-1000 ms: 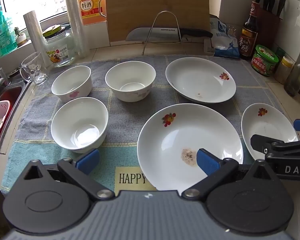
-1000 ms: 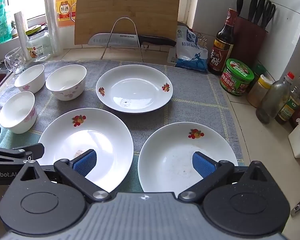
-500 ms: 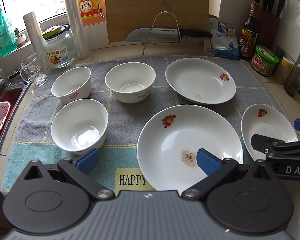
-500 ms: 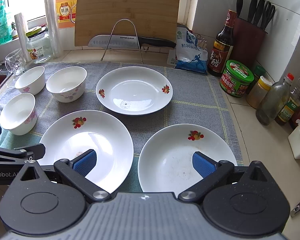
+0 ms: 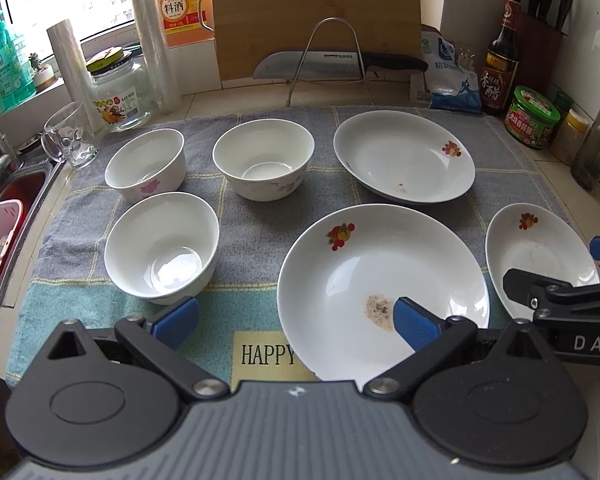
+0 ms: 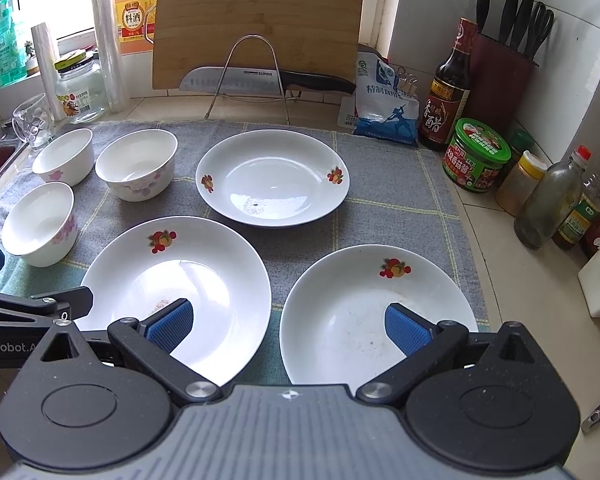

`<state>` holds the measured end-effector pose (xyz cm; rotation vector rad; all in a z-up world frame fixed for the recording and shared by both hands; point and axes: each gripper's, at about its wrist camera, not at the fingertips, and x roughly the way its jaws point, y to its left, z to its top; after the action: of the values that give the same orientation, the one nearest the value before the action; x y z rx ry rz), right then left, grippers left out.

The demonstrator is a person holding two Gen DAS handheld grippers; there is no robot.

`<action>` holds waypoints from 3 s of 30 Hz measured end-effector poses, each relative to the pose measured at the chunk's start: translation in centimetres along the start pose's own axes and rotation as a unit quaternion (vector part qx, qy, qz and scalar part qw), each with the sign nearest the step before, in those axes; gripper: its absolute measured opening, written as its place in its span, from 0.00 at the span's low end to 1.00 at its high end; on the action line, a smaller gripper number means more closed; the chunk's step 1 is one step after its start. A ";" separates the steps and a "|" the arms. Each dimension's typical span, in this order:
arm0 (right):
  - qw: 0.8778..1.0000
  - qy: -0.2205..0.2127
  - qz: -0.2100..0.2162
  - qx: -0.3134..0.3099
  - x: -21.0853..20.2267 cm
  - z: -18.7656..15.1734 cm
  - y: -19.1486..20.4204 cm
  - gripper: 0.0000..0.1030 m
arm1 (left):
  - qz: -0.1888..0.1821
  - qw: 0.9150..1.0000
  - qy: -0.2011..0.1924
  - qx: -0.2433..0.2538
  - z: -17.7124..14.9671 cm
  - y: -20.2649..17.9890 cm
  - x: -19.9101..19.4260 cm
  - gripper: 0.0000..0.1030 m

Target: Organize plates and bowls

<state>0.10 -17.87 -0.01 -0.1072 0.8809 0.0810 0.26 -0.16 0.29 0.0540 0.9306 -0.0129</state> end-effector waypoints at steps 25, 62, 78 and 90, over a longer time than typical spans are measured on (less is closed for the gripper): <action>1.000 0.000 0.002 -0.001 -0.5 -0.5 0.2 1.00 | 0.001 1.000 0.001 0.000 -0.4 0.1 -0.2 0.99; 1.000 -0.020 -0.004 0.003 -1.4 -0.6 0.1 1.00 | -0.015 1.000 -0.017 0.009 0.2 0.0 -0.9 0.99; 0.998 -0.062 -0.020 0.020 -2.1 -1.9 -2.0 1.00 | -0.059 0.997 -0.039 0.033 1.2 -0.3 -0.3 0.99; 0.997 -0.044 -0.044 0.046 -1.8 -6.6 -4.6 1.00 | -0.140 0.988 -0.040 0.058 2.0 -1.3 1.3 0.99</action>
<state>-5.53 -23.31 -2.55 -0.0569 0.7904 -0.0370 2.59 -1.53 0.40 0.0295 0.8508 -0.3277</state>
